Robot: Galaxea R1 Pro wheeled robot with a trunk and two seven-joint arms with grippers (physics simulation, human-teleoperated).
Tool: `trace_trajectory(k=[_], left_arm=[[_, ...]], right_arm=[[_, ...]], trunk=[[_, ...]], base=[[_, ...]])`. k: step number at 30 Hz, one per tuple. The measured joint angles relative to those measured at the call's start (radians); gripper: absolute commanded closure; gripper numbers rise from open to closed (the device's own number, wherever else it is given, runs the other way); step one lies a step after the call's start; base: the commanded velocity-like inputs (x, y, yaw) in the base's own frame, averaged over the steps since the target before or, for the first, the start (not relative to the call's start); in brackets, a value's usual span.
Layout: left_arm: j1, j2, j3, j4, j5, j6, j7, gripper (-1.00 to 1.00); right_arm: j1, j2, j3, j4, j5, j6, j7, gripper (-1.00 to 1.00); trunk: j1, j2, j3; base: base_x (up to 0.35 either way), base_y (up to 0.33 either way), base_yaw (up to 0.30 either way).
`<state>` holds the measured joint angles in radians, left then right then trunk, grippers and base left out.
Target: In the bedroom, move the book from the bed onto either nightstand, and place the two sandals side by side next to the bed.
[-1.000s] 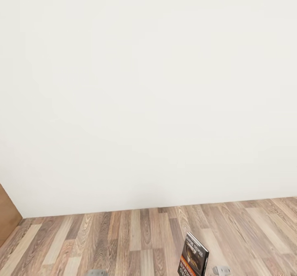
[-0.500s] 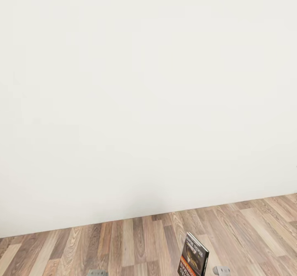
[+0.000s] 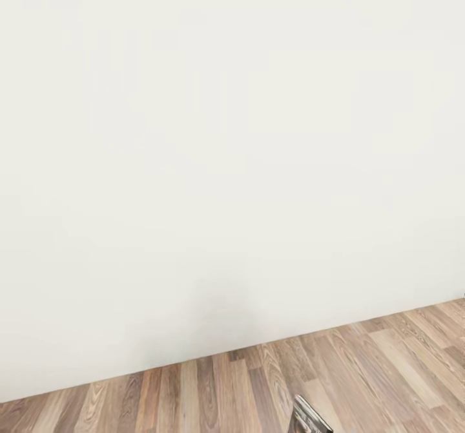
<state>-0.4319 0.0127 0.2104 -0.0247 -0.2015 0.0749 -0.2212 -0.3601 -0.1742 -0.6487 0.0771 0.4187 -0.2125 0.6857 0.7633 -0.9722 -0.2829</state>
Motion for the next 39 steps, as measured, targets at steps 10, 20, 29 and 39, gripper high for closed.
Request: trace_trajectory(k=[10, 20, 29, 39], left_arm=[[0.016, -0.005, 0.000, 0.005, 0.000, 0.000, 0.000, -1.00], [0.016, -0.005, 0.000, 0.005, -0.002, 0.000, 0.000, -1.00], [0.016, -0.005, -0.001, 0.005, -0.002, 0.000, 0.000, -1.00], [0.016, -0.005, 0.000, 0.005, -0.002, 0.000, 0.000, -1.00]], right_arm=[[0.051, -0.009, 0.000, 0.000, -0.103, -0.006, 0.000, 1.00], [0.052, -0.011, 0.000, 0.000, -0.134, -0.007, 0.001, 1.00], [0.052, -0.012, 0.001, 0.000, -0.135, -0.008, 0.001, 1.00], [0.052, -0.012, 0.001, 0.000, -0.134, -0.008, 0.001, 1.00]], trunk=[[0.000, 0.000, 0.000], [0.000, 0.000, 0.000], [0.000, 0.000, 0.000], [0.000, 0.000, 0.000]], base=[[0.255, 0.000, -0.097], [0.306, 0.000, -0.084], [0.050, 0.000, -0.061], [0.001, 0.000, -0.136]])
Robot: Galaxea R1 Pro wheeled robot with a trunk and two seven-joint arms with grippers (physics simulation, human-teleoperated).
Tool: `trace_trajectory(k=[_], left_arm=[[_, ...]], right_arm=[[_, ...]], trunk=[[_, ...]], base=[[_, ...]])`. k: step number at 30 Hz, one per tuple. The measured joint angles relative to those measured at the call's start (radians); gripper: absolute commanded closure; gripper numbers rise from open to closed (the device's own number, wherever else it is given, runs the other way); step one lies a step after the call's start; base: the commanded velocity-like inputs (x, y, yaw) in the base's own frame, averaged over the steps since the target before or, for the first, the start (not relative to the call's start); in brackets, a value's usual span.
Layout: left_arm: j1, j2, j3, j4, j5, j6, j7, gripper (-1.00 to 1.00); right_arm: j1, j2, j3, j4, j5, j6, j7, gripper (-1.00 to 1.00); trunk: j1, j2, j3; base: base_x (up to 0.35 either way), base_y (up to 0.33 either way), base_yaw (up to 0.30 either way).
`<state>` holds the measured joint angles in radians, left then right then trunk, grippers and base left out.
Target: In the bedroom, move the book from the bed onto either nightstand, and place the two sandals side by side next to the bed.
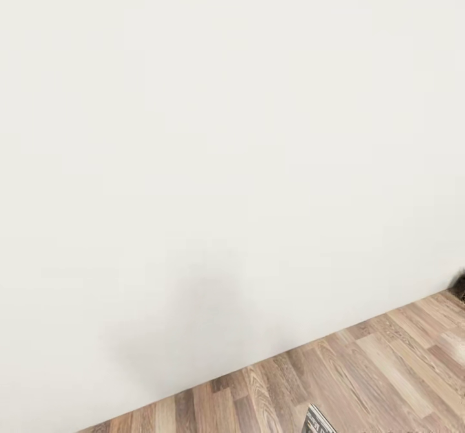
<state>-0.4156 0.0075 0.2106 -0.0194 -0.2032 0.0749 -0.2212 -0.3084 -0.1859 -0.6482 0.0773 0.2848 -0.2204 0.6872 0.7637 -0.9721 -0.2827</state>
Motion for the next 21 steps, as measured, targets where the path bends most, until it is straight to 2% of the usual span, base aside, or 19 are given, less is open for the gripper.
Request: trace_trajectory(k=[9, 21], left_arm=[[0.001, 0.000, 0.000, 0.001, 0.002, -0.047, 0.000, -1.00], [0.002, 0.000, -0.001, 0.001, 0.003, -0.055, -0.001, -1.00]], right_arm=[[0.000, 0.000, 0.000, 0.000, 0.000, 0.000, 0.000, 1.00], [0.000, 0.001, 0.001, 0.000, 0.000, 0.000, 0.000, 1.00]], trunk=[[0.000, 0.000, 0.000], [0.000, 0.000, 0.000]], base=[[0.000, 0.000, -0.157], [0.000, 0.000, -0.155]])
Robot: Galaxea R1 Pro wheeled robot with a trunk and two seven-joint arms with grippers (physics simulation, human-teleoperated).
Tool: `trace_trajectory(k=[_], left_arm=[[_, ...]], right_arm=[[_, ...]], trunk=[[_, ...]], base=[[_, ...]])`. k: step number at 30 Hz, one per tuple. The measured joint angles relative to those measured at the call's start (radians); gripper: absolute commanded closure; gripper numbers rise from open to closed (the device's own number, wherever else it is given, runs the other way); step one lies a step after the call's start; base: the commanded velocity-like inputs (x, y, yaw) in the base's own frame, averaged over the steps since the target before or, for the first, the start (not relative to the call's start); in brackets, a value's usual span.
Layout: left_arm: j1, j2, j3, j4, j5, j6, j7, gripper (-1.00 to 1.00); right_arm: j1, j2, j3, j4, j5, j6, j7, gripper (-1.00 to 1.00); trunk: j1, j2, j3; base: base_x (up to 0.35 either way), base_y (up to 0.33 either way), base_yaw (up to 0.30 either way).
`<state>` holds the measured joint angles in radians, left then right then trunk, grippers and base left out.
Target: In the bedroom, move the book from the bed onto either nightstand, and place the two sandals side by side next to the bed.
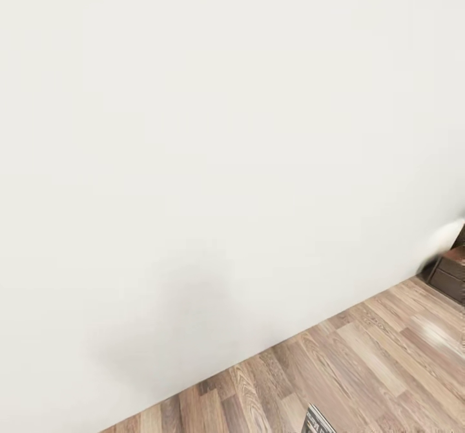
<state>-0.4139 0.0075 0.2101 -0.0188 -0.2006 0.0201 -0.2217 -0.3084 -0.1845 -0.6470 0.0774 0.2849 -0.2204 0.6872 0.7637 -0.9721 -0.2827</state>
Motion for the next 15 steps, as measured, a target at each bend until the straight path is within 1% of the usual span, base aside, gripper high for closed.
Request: trace_trajectory(k=[6, 9, 11, 15], left_arm=[[0.000, 0.000, -0.001, 0.000, 0.000, -0.001, 0.000, -1.00], [0.001, 0.000, -0.001, 0.000, 0.000, -0.001, 0.000, -1.00], [0.001, 0.000, -0.001, 0.000, -0.001, -0.001, 0.000, -1.00], [0.002, -0.005, 0.000, 0.000, 0.000, -0.001, 0.000, -1.00]], right_arm=[[0.000, 0.000, 0.000, 0.000, 0.000, 0.000, 0.000, 1.00], [0.000, 0.000, 0.000, 0.000, 0.000, 0.000, 0.000, 1.00], [0.000, 0.000, 0.001, 0.000, 0.000, 0.000, 0.000, 1.00], [0.000, 0.000, 0.001, 0.000, 0.000, 0.000, 0.000, 1.00]], trunk=[[0.000, 0.000, 0.000], [0.000, 0.000, 0.000], [0.000, 0.000, 0.000], [-0.001, 0.000, 0.000]], base=[[0.001, 0.000, -0.146], [0.081, 0.000, -0.131], [0.222, 0.000, -0.084], [0.301, 0.000, -0.025]])
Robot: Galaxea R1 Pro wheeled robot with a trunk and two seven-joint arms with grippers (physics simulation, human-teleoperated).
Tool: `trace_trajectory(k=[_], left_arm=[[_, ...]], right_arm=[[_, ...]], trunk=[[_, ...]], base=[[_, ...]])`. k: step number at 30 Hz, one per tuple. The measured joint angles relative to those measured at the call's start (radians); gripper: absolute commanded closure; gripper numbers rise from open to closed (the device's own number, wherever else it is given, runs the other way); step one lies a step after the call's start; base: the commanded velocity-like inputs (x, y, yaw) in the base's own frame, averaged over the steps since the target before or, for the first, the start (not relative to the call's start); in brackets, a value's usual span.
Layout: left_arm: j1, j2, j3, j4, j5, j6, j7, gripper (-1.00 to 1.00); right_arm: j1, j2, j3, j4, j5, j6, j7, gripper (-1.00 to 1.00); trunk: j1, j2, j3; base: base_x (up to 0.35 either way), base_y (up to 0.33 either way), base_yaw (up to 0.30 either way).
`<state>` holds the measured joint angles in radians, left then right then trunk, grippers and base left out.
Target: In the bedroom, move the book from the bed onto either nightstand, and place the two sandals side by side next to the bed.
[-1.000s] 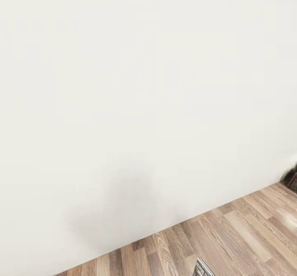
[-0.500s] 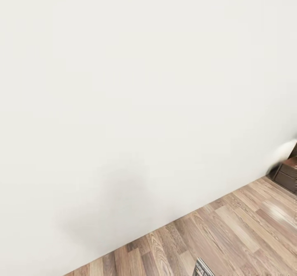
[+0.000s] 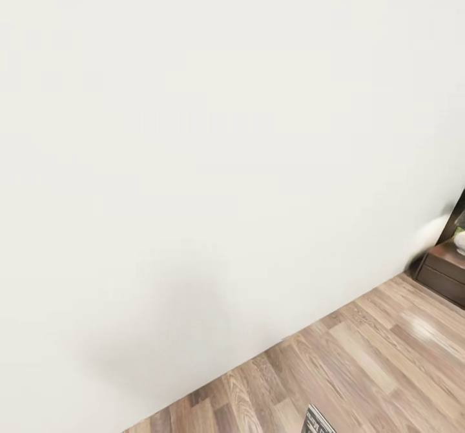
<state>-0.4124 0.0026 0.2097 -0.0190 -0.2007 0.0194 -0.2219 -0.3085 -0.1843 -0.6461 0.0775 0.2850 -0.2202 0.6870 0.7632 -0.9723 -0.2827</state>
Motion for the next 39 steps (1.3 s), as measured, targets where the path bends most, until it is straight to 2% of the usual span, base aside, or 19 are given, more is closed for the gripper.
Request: trace_trajectory(k=[14, 20, 39], left_arm=[[0.000, -0.001, 0.000, 0.000, 0.000, 0.000, 0.000, -1.00], [0.000, -0.001, 0.000, 0.000, 0.000, -0.001, 0.000, -1.00], [0.001, -0.001, 0.000, 0.000, 0.000, -0.001, 0.000, -1.00]], right_arm=[[0.000, 0.001, -0.001, 0.000, 0.000, 0.000, 0.000, 1.00], [0.000, 0.001, 0.000, 0.000, 0.000, 0.000, 0.000, 1.00], [0.000, 0.001, -0.001, 0.000, 0.000, 0.000, 0.000, 1.00]], trunk=[[0.000, 0.000, 0.000], [0.001, 0.000, 0.000], [0.001, 0.000, 0.008]], base=[[0.292, 0.000, -0.001], [0.042, 0.000, -0.065], [0.001, 0.000, -0.174]])
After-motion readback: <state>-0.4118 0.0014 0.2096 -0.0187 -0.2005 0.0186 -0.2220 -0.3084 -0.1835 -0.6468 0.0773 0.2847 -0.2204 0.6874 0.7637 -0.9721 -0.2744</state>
